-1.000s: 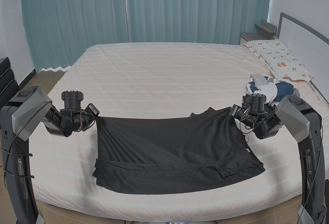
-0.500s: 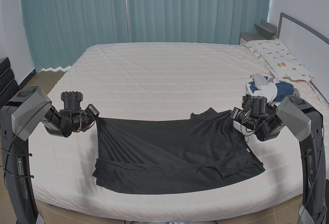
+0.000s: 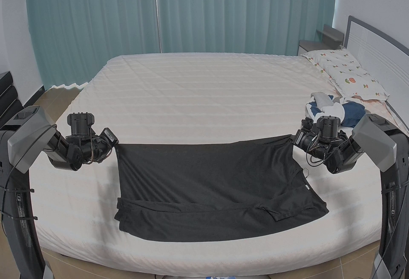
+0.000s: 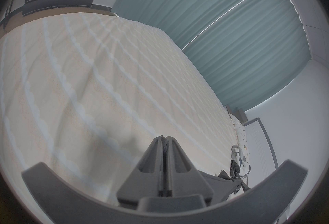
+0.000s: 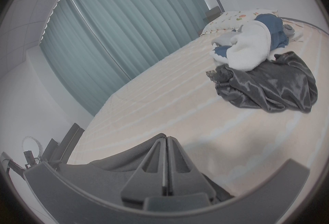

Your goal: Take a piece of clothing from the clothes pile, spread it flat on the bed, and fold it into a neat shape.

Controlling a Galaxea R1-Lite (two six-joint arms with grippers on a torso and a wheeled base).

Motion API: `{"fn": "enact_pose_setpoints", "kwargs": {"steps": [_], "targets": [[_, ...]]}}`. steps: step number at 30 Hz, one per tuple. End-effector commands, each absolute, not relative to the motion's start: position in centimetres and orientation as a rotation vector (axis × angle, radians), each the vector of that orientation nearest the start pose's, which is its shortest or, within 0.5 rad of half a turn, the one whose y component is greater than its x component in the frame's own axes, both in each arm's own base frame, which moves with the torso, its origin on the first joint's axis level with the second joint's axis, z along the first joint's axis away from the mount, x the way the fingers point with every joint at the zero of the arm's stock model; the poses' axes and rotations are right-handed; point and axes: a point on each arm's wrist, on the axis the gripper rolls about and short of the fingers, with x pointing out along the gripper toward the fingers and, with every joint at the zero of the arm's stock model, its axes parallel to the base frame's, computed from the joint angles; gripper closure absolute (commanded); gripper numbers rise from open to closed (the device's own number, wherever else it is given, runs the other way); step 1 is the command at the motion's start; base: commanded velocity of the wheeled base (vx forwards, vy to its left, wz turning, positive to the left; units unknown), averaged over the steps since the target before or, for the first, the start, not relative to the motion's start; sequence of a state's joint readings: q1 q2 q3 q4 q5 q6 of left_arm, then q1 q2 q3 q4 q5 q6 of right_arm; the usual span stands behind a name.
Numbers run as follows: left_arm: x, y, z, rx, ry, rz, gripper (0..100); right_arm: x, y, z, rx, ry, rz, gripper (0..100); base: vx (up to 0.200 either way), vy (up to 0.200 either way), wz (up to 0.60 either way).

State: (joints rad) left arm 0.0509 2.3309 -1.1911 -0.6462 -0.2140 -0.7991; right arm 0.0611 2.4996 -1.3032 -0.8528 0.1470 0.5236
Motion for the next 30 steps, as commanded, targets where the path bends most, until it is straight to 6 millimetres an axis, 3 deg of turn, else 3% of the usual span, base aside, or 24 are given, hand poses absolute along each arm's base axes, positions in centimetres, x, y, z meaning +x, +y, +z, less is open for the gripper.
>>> {"fn": "enact_pose_setpoints", "kwargs": {"steps": [1,4,8,17,30], "targets": [[43.7,2.3,4.2,-0.85,0.525,0.055,100,47.4,3.2,0.2,0.527,0.375,0.112,100,0.0,0.0,0.0],[43.8,3.3,3.5,-0.853,0.53,0.067,100,47.5,3.6,-1.1,0.519,0.384,0.117,100,0.0,0.0,0.0],[43.8,3.6,2.1,-0.864,0.558,0.043,100,47.4,3.6,-0.8,0.52,0.388,0.119,100,0.0,0.0,0.0],[43.7,3.4,1.9,-0.861,0.566,0.039,100,46.2,3.3,-0.1,0.524,0.402,0.124,100,0.0,0.0,0.0],[40.2,3.0,0.1,-0.728,0.547,-0.011,100,43.1,2.9,0.7,0.533,0.451,0.151,100,0.0,0.0,0.0]]}}
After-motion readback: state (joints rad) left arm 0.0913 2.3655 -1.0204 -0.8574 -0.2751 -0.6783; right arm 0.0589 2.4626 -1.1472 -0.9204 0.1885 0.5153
